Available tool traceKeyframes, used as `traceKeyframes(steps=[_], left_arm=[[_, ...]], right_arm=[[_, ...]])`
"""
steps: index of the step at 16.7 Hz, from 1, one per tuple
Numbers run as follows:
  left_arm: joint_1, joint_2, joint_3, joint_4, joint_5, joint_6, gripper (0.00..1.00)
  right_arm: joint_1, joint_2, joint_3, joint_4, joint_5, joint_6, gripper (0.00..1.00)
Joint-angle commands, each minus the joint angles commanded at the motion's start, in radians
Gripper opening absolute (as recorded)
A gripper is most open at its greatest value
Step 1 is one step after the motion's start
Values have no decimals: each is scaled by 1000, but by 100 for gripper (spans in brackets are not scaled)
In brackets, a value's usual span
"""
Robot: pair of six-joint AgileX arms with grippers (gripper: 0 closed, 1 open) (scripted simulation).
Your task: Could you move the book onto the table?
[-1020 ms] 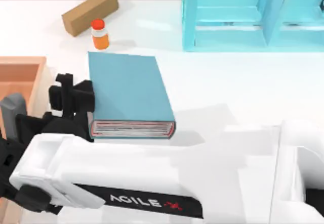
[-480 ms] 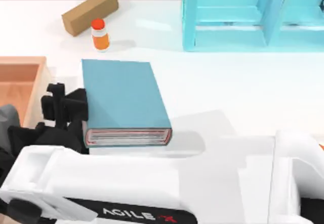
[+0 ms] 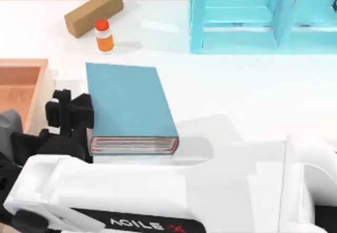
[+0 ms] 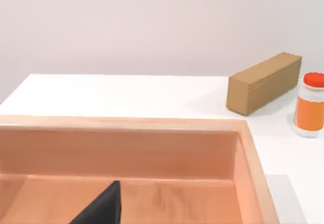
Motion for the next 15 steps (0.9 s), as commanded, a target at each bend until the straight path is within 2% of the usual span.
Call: traceKeyframes(steps=[5,15], left_arm=[[0,0,0,0,0,0,100],[0,0,0,0,0,0,100]], right_arm=[[0,8,-18,27,1,1,0],[0,8,-18,27,1,1,75]])
